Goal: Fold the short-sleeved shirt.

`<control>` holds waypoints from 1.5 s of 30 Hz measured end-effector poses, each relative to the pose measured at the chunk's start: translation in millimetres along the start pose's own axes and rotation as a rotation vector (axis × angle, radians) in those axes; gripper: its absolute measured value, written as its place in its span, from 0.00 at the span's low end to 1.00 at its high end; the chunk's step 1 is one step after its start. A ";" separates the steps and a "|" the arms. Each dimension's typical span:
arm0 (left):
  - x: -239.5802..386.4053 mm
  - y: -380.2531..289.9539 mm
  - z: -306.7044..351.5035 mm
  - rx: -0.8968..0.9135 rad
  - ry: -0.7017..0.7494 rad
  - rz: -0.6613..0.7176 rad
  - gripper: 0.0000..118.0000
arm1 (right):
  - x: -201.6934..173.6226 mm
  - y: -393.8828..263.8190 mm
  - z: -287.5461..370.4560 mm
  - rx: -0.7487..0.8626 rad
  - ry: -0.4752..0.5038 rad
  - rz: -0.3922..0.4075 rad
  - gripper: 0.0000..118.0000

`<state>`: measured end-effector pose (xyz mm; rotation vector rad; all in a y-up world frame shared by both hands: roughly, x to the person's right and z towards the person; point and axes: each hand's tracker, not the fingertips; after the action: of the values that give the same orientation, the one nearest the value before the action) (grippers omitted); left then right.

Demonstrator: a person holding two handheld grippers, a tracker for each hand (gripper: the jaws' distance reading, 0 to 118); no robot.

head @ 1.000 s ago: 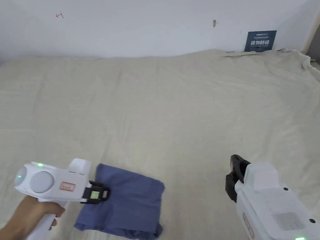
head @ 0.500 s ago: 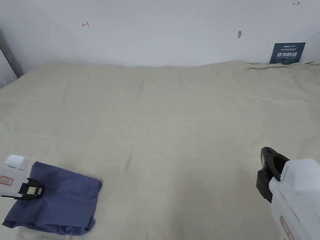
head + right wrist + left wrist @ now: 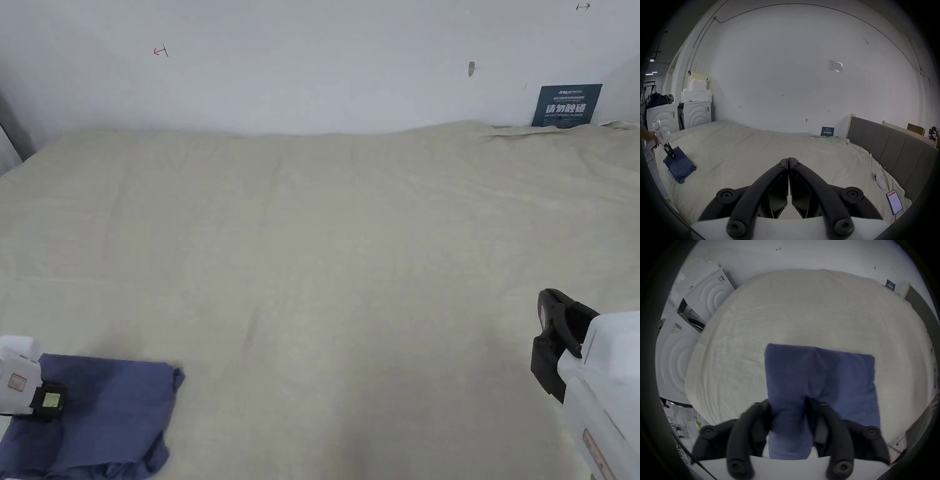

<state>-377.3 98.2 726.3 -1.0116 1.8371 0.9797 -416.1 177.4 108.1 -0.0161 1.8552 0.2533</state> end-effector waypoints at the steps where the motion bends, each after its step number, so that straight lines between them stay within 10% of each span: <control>1: 0.4 -1.6 2.4 0.021 0.023 0.005 0.66 | 2.4 -0.1 1.5 0.000 0.000 -0.003 0.00; 4: -2.9 -3.0 13.3 0.051 0.011 0.068 1.00 | 7.9 1.2 6.1 0.002 -0.006 -0.012 0.00; 20: 51.6 -35.3 187.4 0.944 -0.166 0.245 1.00 | 29.2 31.3 35.5 0.080 -0.021 -0.012 0.00; 33: 152.8 -73.3 225.6 1.131 -0.308 0.161 0.98 | 41.7 33.3 54.8 0.120 -0.047 -0.014 0.00; 45: 234.9 -95.6 209.9 1.190 -0.283 0.187 0.07 | 46.2 24.2 60.2 0.138 -0.091 -0.010 0.00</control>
<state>-318.3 184.2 414.0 0.0306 1.8221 -0.0034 -376.4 217.4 51.9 0.0794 1.7777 0.1169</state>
